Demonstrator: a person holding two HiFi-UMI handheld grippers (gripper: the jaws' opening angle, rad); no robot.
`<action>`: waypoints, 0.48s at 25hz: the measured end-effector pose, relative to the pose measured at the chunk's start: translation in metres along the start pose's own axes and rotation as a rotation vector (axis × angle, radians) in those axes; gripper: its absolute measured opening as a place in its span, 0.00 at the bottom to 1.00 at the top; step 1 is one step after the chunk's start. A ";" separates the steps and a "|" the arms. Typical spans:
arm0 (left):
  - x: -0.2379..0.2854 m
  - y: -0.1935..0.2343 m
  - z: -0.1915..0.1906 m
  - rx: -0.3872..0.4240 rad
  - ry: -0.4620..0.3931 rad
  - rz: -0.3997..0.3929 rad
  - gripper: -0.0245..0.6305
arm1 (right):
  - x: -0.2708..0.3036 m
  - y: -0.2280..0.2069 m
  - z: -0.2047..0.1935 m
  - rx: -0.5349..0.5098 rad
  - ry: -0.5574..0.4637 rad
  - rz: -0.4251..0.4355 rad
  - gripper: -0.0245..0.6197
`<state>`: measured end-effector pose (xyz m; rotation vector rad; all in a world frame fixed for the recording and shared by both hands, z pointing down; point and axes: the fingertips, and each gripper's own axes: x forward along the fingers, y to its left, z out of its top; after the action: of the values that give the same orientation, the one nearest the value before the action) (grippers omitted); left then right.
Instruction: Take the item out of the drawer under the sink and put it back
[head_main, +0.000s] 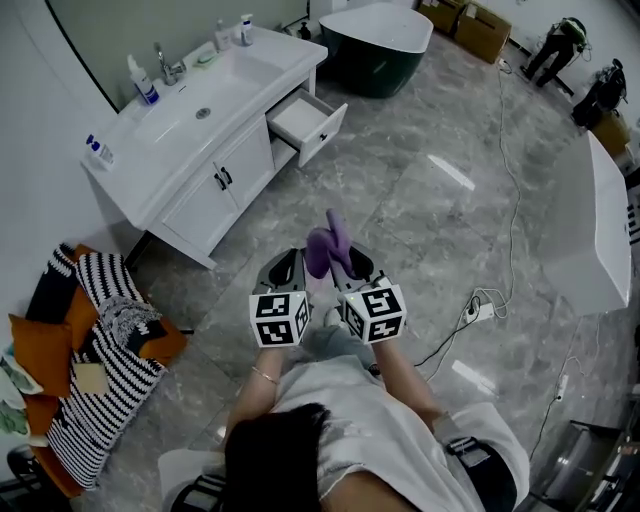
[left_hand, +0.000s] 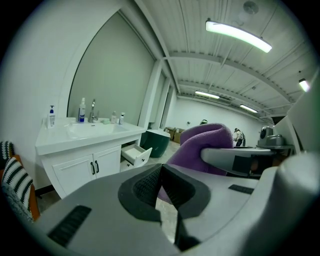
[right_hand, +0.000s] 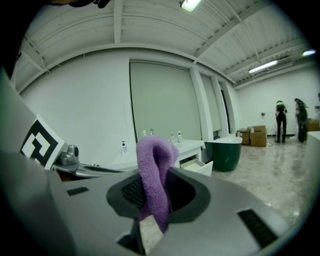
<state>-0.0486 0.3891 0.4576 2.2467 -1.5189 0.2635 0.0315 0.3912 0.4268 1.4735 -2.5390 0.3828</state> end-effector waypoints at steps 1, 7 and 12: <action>0.005 -0.001 0.003 0.000 0.001 0.004 0.04 | 0.003 -0.005 0.002 0.000 0.002 0.005 0.17; 0.036 -0.009 0.016 -0.001 0.003 0.026 0.04 | 0.020 -0.037 0.015 -0.001 -0.003 0.025 0.17; 0.060 -0.020 0.023 0.003 -0.002 0.043 0.04 | 0.030 -0.063 0.017 -0.006 0.004 0.043 0.17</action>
<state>-0.0090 0.3346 0.4551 2.2194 -1.5701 0.2761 0.0714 0.3309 0.4272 1.4171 -2.5703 0.3835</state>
